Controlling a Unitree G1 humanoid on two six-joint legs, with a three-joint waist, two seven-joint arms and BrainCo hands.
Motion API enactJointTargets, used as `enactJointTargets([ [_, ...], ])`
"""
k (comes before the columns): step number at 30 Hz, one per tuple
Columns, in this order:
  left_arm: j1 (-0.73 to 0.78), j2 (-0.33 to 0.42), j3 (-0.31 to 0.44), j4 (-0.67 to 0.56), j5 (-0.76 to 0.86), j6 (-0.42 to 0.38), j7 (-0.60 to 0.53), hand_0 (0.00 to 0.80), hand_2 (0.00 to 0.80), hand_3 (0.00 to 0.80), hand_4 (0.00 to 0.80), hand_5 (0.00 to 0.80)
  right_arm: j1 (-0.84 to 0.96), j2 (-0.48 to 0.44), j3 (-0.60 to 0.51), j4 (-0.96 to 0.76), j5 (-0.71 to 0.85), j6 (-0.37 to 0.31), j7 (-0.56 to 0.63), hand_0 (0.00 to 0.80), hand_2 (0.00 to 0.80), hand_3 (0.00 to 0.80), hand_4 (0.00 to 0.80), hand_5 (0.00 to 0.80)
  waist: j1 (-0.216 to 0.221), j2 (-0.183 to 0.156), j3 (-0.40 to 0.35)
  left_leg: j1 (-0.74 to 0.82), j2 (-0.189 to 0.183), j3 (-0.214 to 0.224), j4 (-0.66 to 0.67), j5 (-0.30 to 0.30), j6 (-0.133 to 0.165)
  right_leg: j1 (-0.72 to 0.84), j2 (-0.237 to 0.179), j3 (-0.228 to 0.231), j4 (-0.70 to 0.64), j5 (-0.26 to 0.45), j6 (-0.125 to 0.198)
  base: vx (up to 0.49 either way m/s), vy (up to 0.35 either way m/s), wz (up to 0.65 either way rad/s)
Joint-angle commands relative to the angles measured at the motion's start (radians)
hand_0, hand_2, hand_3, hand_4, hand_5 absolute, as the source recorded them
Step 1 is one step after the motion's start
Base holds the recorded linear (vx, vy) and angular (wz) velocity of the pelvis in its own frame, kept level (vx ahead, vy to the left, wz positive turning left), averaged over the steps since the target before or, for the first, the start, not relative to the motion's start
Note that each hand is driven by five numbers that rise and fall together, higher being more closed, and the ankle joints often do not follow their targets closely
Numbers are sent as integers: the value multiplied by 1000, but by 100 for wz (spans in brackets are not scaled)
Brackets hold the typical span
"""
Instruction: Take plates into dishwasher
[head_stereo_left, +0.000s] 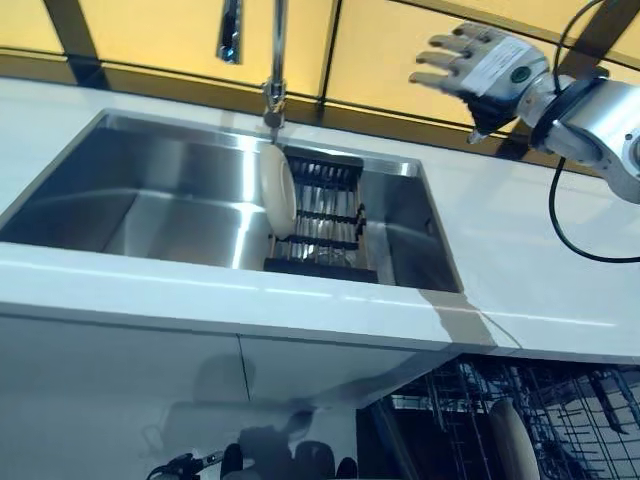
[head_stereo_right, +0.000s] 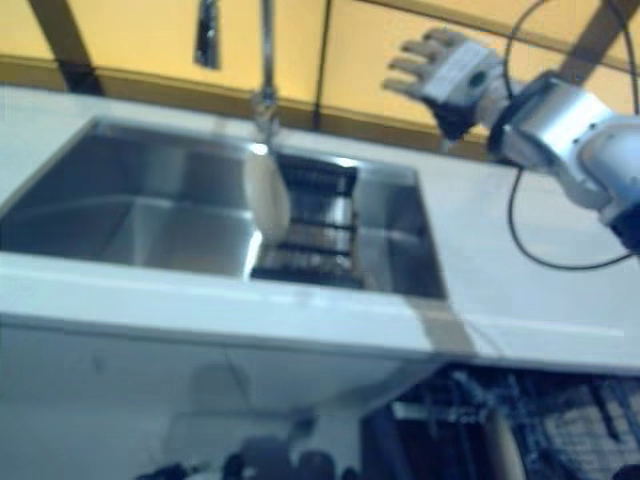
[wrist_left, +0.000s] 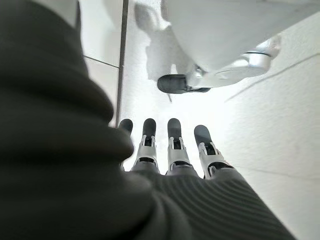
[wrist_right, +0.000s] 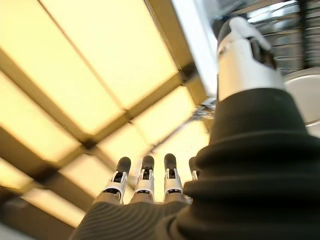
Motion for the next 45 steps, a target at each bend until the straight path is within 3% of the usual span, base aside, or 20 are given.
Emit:
enactJointTargets([
  [1,-44,38,5,-6,-21,-12,26,0,0,0,0,0,-248,-22,90,-13,-8,17,15,0,0,0,0,0,48,-47,76,-17,-30,-31,-4,-25,34,19,-23,-6,2,10,60,-10,33,24],
  [19,-36,67,4,-31,-50,-33,11,0,0,0,0,0,-420,119,190,10,2,56,40,0,0,0,0,0,105,-65,156,-113,-44,-70,-4,-12,38,-49,-34,-50,2,25,68,-13,26,12],
  [45,-40,84,9,-29,-77,-63,-5,0,0,0,0,0,-452,172,229,-11,-4,53,119,0,0,0,0,0,123,-77,210,-143,-38,-63,-4,-15,41,-77,-28,-63,2,29,72,0,0,0],
])
